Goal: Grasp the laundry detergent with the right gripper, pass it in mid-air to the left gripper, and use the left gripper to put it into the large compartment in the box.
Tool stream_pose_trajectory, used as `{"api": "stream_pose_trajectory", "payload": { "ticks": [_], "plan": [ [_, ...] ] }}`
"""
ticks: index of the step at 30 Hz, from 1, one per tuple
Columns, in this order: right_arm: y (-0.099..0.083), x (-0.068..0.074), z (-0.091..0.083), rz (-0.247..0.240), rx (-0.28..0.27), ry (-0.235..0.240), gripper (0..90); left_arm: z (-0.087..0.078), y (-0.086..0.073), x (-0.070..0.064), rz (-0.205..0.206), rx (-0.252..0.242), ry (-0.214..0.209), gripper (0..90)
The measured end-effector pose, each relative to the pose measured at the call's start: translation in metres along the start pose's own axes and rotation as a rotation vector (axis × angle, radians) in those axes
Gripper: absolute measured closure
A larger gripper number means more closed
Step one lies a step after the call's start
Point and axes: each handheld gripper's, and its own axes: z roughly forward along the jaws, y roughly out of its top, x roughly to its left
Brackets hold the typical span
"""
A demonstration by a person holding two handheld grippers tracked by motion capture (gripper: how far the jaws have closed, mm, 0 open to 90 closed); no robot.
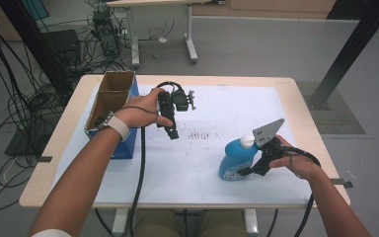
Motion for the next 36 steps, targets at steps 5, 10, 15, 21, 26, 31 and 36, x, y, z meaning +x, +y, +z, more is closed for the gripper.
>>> {"api": "stream_pose_trajectory", "payload": {
  "ticks": [5,10,15,21,26,31,36],
  "plan": [
    [-0.0008,-0.0004,0.0011,-0.001,-0.002,0.001,25.0,-0.0004,-0.0001,0.0001,-0.001,0.001,0.000,11.4],
    [-0.0022,-0.0010,0.0019,0.004,-0.004,0.006,25.3,0.0000,0.0001,0.0001,0.000,0.000,0.000,11.4],
    [-0.0024,-0.0015,0.0015,0.005,-0.012,0.006,26.1,0.0000,0.0001,0.0003,0.000,0.000,0.001,11.4],
    [-0.0025,-0.0021,0.0023,0.002,-0.013,0.006,26.7,0.0002,-0.0004,0.0003,-0.004,-0.003,0.000,11.4],
    [-0.0028,-0.0028,0.0030,0.004,-0.018,0.008,27.6,0.0002,-0.0011,0.0006,-0.007,-0.004,0.000,11.4],
    [-0.0028,-0.0031,0.0034,-0.002,-0.025,0.009,29.6,0.0006,-0.0011,0.0003,-0.007,-0.002,-0.001,11.4],
    [-0.0029,-0.0034,0.0035,-0.002,-0.025,0.009,29.8,0.0009,-0.0013,0.0004,-0.009,-0.006,-0.002,11.4]
  ]
}}
